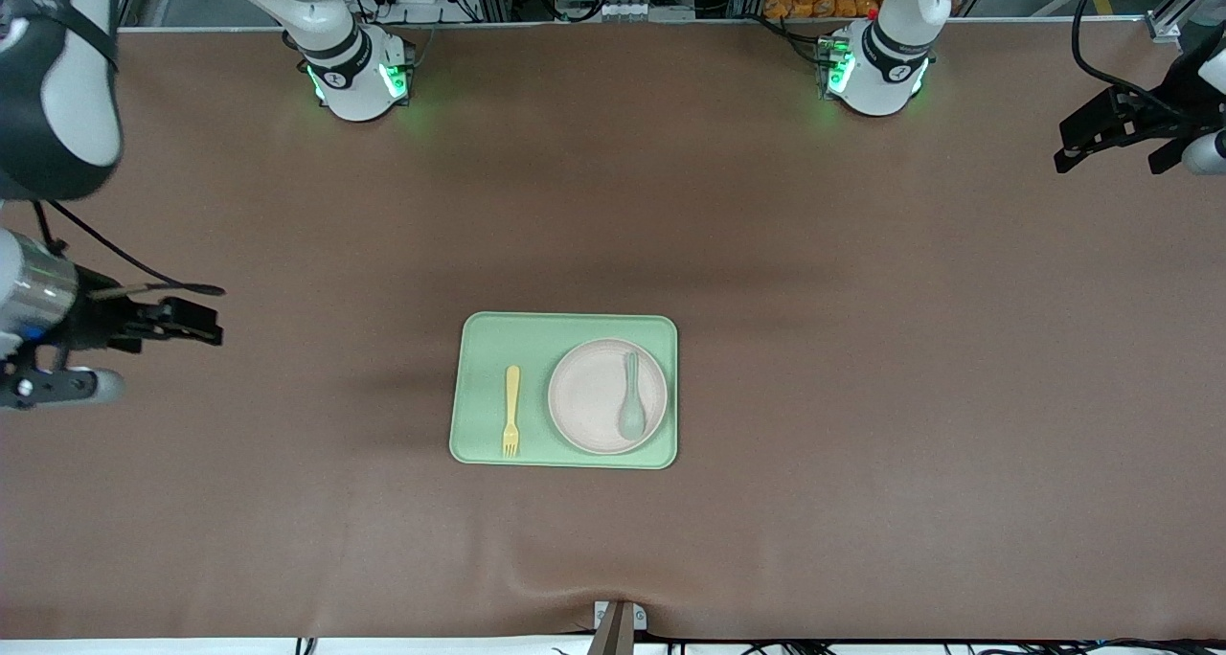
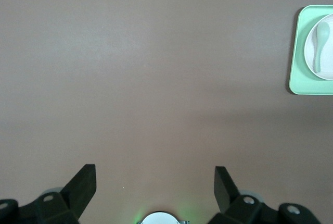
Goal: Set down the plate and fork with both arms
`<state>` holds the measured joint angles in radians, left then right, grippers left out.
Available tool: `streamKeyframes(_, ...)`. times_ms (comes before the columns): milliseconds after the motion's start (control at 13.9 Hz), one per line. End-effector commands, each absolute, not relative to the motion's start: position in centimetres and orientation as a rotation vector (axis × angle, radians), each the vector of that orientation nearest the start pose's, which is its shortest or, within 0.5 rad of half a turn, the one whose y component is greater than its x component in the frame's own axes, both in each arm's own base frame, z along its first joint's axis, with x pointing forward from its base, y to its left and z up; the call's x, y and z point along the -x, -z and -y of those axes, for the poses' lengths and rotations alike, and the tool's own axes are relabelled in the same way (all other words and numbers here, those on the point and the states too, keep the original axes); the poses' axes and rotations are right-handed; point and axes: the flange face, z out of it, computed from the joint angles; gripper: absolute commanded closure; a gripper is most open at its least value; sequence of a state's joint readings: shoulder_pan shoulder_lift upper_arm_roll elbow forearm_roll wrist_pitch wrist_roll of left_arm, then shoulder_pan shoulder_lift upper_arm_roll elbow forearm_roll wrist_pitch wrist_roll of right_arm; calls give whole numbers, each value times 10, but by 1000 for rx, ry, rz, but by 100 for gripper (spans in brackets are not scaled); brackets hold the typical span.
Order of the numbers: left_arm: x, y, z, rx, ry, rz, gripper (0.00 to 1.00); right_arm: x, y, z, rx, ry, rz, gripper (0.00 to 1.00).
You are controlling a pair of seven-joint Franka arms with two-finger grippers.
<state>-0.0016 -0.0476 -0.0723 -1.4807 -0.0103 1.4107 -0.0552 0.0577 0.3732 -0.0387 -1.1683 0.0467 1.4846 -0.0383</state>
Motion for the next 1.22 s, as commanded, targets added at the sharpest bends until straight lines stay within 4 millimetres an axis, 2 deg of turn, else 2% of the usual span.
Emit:
streamKeyframes(0,-514,-682,39,3127,-40,-10,0,-608,-589,-11,3111,-121,52,0)
streamKeyframes(216,-515,-681,39,3127,-42,-7,0,-574,-588,-1,3118,-83,15,0)
streamKeyframes(720,-518,-679,36,3128,-42,0,0,-521,-581,2,3150,-49,24,0)
streamKeyframes(937,-518,-679,37,3128,-42,0,0,-526,-575,5,3154,-44,33,0)
streamKeyframes(1153,-517,-680,39,3127,-42,52,0,-541,-582,10,3167,-18,27,0)
